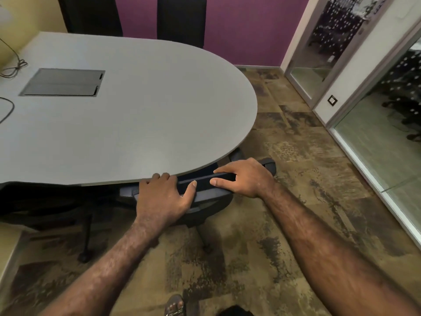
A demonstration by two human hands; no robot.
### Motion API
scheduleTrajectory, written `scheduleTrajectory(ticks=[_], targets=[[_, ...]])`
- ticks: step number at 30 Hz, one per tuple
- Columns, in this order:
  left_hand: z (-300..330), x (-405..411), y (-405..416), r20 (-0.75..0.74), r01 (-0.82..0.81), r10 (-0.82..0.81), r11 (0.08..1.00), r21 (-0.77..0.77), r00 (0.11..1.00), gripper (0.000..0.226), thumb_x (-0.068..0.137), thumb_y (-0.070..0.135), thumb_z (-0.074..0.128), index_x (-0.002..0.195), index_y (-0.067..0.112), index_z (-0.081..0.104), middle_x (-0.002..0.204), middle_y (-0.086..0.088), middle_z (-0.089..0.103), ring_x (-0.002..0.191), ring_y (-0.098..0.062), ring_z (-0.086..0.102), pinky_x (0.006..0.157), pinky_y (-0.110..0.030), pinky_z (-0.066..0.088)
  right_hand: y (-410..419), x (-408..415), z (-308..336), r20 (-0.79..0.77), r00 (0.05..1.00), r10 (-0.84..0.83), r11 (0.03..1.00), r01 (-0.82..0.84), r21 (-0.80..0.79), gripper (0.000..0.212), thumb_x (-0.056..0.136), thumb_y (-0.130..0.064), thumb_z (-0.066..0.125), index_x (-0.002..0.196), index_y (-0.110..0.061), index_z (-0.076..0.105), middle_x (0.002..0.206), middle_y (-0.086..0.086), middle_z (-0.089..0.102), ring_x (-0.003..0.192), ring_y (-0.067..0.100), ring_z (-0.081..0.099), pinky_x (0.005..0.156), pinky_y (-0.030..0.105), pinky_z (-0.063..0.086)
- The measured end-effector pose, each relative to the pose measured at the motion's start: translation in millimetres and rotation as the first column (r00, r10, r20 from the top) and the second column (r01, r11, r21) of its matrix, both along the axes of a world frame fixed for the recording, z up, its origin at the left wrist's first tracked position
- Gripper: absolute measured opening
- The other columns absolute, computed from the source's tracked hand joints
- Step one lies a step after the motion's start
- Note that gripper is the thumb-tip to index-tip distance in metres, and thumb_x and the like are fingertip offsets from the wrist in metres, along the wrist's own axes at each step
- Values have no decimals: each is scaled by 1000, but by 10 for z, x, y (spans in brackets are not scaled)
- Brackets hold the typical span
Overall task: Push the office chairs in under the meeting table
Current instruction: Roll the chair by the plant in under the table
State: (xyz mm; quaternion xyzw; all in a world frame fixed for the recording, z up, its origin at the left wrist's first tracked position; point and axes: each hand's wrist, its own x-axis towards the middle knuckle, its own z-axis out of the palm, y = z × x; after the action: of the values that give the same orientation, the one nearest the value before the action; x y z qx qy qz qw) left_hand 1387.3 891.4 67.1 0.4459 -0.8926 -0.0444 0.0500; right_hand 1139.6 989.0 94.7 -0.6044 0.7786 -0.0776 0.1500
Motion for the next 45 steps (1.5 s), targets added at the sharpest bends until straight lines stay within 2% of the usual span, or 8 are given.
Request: scheduleTrajectory(ticks=[11,16,21,26,31,35,41,45], targets=[[50,-65,-329,-26,-143,143,990,-9,989,77,95,79,23,95,21,73,95,3,68,95,-21,59,91,-48,48,-669,-219,-63,-21,984,178,983,-179,-43,102,77,-111,17,134,-49,74,126,-20,78,114,14,70,104,47,52],[101,-257,-328,-37,-210,210,978,-3,977,74,95,78,26,95,21,73,91,4,65,92,-21,58,89,-47,48,-820,-438,-104,-52,973,226,965,-231,-127,91,81,-110,22,123,-51,77,110,-20,80,98,13,69,81,39,47],[72,-518,-118,-36,-296,295,955,-24,955,75,95,78,27,94,19,75,89,2,67,90,-21,59,86,-46,50,-829,-744,-158,-44,950,311,937,-314,-153,86,83,-108,26,121,-52,79,103,-23,80,93,10,69,74,35,43],[93,-755,-60,-23,-325,325,945,-25,945,73,96,77,29,89,20,73,85,4,63,87,-20,57,85,-46,51,-905,-978,-153,-19,943,333,933,-333,-136,87,80,-110,25,119,-53,78,104,-24,79,93,9,68,79,37,52],[113,-704,-122,-41,-327,325,944,-41,945,71,95,76,31,87,21,75,80,7,60,82,-17,54,79,-42,49,-964,-931,-179,-40,944,327,932,-330,-150,93,78,-112,20,114,-50,80,95,-21,78,86,11,66,77,38,51],[134,-638,-250,-38,-316,315,948,-37,948,75,95,77,31,95,20,79,88,4,67,85,-18,58,83,-44,52,-1004,-838,-141,-40,952,303,941,-305,-143,102,74,-114,15,115,-47,81,94,-18,77,85,13,62,74,38,44],[193,-475,-422,-51,-286,284,957,-36,957,71,95,74,34,96,19,80,87,4,67,83,-19,58,78,-42,50,-1034,-669,-90,-34,952,303,942,-305,-142,94,80,-108,24,107,-39,82,92,-15,76,85,15,62,81,41,47],[193,-368,-459,-49,-268,265,963,-42,963,67,97,69,36,99,19,80,92,2,71,88,-21,60,79,-42,49,-1014,-557,-83,-52,950,309,941,-313,-125,96,82,-106,22,112,-36,81,100,-11,77,93,18,66,89,43,52]])
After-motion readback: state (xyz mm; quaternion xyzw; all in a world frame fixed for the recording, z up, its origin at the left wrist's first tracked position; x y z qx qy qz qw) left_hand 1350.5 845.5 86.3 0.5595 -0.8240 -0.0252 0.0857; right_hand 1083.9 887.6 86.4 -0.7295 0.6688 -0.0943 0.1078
